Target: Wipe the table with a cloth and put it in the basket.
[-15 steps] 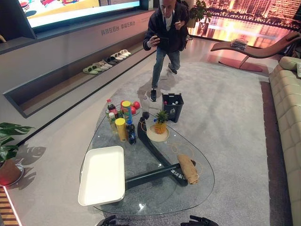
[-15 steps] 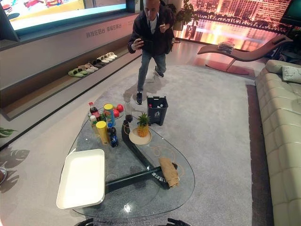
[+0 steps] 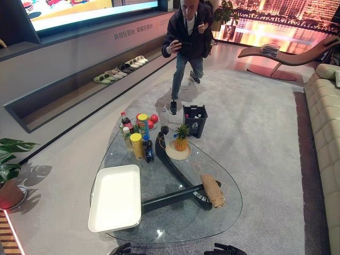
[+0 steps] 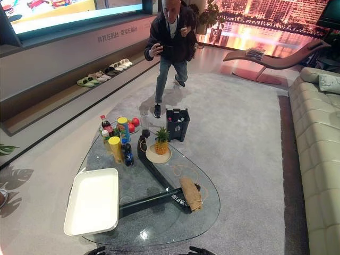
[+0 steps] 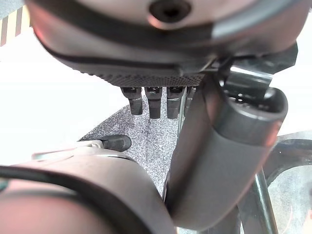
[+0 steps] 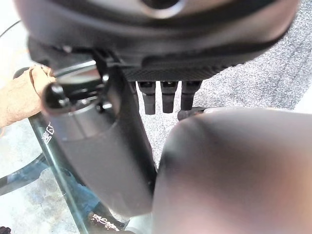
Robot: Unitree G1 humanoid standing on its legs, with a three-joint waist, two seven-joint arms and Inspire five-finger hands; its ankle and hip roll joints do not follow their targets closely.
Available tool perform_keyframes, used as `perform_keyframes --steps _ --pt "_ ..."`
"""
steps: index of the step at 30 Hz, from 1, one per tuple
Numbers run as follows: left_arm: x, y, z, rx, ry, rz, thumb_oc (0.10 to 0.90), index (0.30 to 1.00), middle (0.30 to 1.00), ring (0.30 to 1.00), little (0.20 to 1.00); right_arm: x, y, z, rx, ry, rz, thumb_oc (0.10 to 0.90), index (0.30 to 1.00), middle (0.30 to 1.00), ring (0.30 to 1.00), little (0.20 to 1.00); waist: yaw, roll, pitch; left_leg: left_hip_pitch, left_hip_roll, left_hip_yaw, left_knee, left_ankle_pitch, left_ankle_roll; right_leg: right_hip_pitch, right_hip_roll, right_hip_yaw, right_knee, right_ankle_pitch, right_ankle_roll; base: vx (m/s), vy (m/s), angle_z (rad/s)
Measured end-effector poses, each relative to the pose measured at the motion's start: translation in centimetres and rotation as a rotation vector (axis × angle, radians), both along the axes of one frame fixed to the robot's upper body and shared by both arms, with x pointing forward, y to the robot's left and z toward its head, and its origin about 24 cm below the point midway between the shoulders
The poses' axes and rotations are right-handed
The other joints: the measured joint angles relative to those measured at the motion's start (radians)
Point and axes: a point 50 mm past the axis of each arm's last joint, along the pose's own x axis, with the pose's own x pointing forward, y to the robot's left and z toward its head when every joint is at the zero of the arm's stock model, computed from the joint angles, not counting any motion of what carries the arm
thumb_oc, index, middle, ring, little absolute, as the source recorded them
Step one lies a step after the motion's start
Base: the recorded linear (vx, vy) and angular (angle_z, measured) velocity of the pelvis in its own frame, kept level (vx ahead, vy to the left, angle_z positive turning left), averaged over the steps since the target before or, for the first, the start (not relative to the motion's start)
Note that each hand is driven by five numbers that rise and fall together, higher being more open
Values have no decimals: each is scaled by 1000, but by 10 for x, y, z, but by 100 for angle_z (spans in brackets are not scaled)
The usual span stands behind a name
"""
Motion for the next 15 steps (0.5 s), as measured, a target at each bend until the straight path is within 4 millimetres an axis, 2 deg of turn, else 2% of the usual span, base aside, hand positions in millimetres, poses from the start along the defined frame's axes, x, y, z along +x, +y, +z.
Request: perform_keyframes --steps 15 --pt "1 0 0 13 0 3 800 900 900 900 900 4 0 1 -5 -26 4 800 900 900 900 900 1 5 6 -1 0 0 0 -1 -1 -1 0 0 0 0 0 0 0 0"
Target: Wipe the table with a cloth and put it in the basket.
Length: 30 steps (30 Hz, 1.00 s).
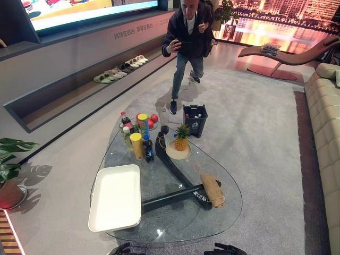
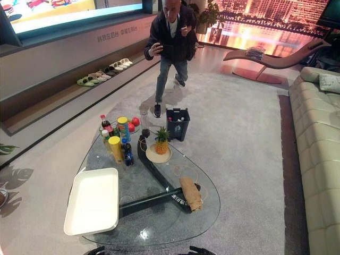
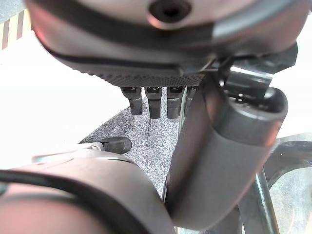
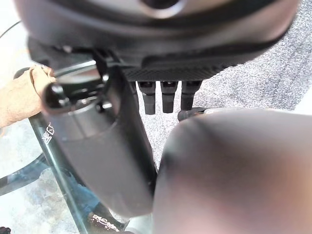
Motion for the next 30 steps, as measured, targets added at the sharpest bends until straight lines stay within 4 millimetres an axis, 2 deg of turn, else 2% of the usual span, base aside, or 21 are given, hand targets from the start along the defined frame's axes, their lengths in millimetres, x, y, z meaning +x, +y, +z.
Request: perform_keyframes --steps 7,9,12,15,18,21,25,30 --pt "3 -1 1 -2 -12 -5 800 900 900 900 900 6 -1 2 -8 -60 14 800 900 900 900 900 0 3 12 -10 0 0 0 0 0 -9 0 0 0 0 0 0 0 0" --pt "7 -2 2 -4 -25 -15 800 900 900 900 900 13 -2 5 -12 -99 38 800 900 900 900 900 2 6 25 -15 0 0 0 0 0 -13 0 0 0 1 1 0 0 0" --pt "13 -4 3 -5 -45 -38 800 900 900 900 900 33 -5 15 -41 -216 66 800 900 900 900 900 2 13 43 -32 0 0 1 1 0 -32 0 1 0 4 2 6 -5 -1" --pt "16 -4 5 4 -61 -52 800 900 900 900 900 72 3 40 -61 -413 112 800 900 900 900 900 -1 13 67 -38 1 6 6 1 1 -44 4 19 0 19 -1 -1 -23 -15" --pt "21 -2 7 12 -74 -60 800 900 900 900 900 99 16 64 -60 -564 102 800 900 900 900 900 -5 5 83 -40 1 6 6 1 1 -47 4 20 0 20 -1 -68 -18 -3" --pt "33 -2 12 37 -120 -91 800 900 900 900 900 124 27 98 -84 -723 108 800 900 900 900 900 -7 -5 106 -97 -7 7 7 9 5 -102 2 23 7 36 5 -111 15 -2" --pt "45 1 17 59 -169 -89 800 900 900 900 900 143 32 126 -129 -867 58 800 900 900 900 900 -30 -8 183 -135 -13 16 7 21 15 -139 -7 25 7 53 20 -107 22 -5" --pt "77 -4 28 65 -276 -80 800 900 900 900 900 159 16 144 -286 -958 3 800 900 900 900 900 -33 2 293 -194 -33 32 8 37 34 -205 -21 44 7 80 37 -68 21 -9"
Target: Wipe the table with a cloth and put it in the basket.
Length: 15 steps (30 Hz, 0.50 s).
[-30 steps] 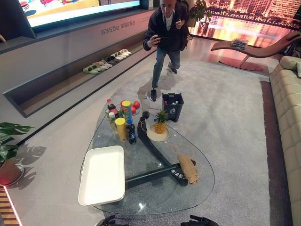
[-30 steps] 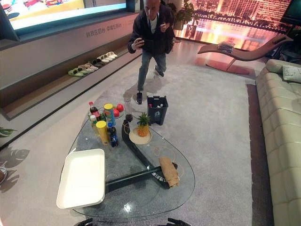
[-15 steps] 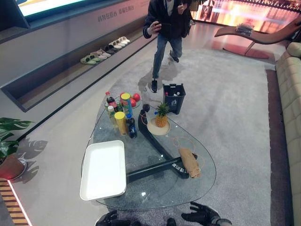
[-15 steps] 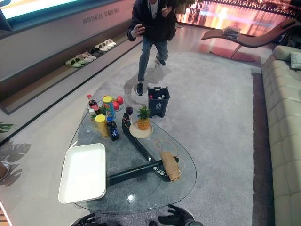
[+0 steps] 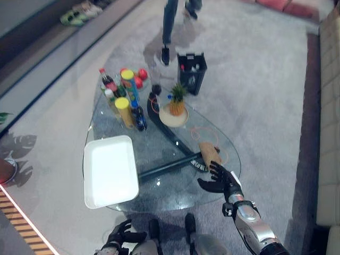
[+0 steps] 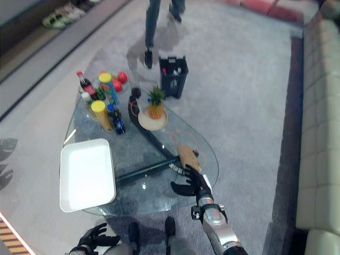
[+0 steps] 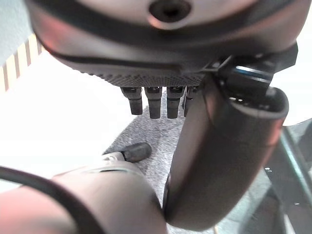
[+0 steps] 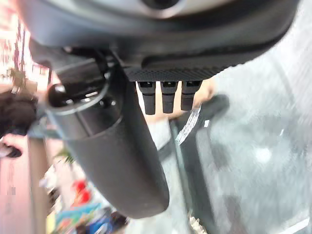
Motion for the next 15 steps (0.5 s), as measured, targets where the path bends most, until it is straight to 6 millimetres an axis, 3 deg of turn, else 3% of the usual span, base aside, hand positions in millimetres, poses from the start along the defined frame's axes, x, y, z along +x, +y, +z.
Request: perform_keyframes --steps 6,15 --pt "35 -10 15 2 -114 -36 800 900 900 900 900 25 -19 47 -161 -217 -154 800 900 900 900 900 1 23 123 -82 -18 -2 21 13 7 -75 -17 -1 11 13 2 -52 36 3" --pt "58 -14 28 -12 -201 -43 800 900 900 900 900 66 -15 131 -265 -554 -308 800 900 900 900 900 6 63 162 -219 -26 -3 70 14 8 -208 -23 -2 55 16 2 -29 53 1"
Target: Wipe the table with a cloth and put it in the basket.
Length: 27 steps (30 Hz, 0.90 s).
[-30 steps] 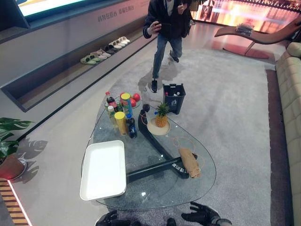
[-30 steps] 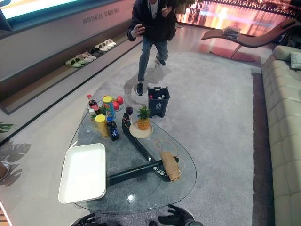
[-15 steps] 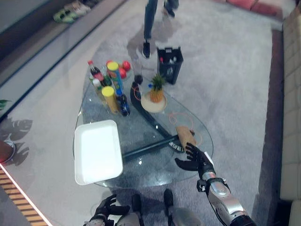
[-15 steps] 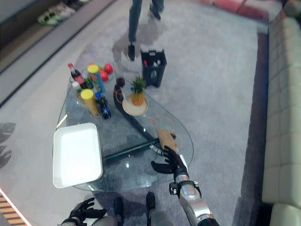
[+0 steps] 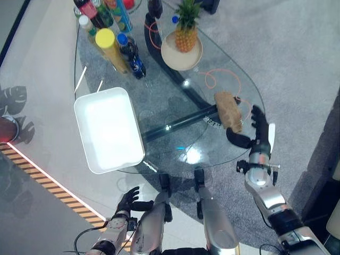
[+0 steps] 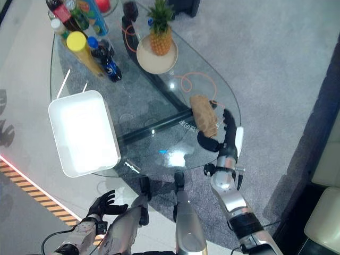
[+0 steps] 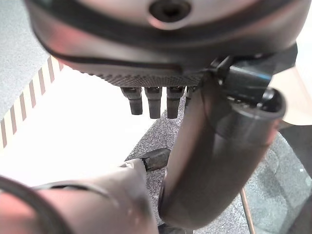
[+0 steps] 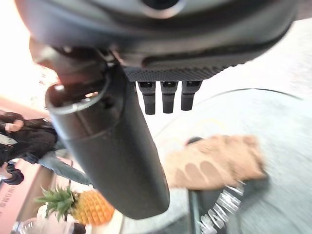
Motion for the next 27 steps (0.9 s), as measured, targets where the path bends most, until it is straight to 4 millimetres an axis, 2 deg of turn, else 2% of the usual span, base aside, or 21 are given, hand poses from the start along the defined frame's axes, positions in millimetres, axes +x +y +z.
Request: perform_keyframes --steps 7,14,20,27 --pt "20 -12 10 -25 -56 -13 800 900 900 900 900 13 3 34 -15 -121 -91 800 900 900 900 900 5 6 2 -134 -6 0 51 5 8 -144 -9 2 71 -5 2 0 40 2" --pt "31 -29 20 -59 -113 -32 800 900 900 900 900 17 4 44 -17 -136 -140 800 900 900 900 900 21 16 3 -239 -14 -1 87 16 14 -274 -18 4 162 -25 2 24 33 3" --pt "35 -31 24 -79 -138 -10 800 900 900 900 900 22 7 55 -23 -139 -146 800 900 900 900 900 27 27 3 -328 -15 -4 123 20 15 -384 -21 5 242 -46 -3 23 22 3" --pt "43 -35 31 -92 -170 -15 800 900 900 900 900 23 9 54 -15 -126 -138 800 900 900 900 900 27 28 3 -397 -17 -8 157 20 15 -461 -25 5 301 -63 -8 12 6 2"
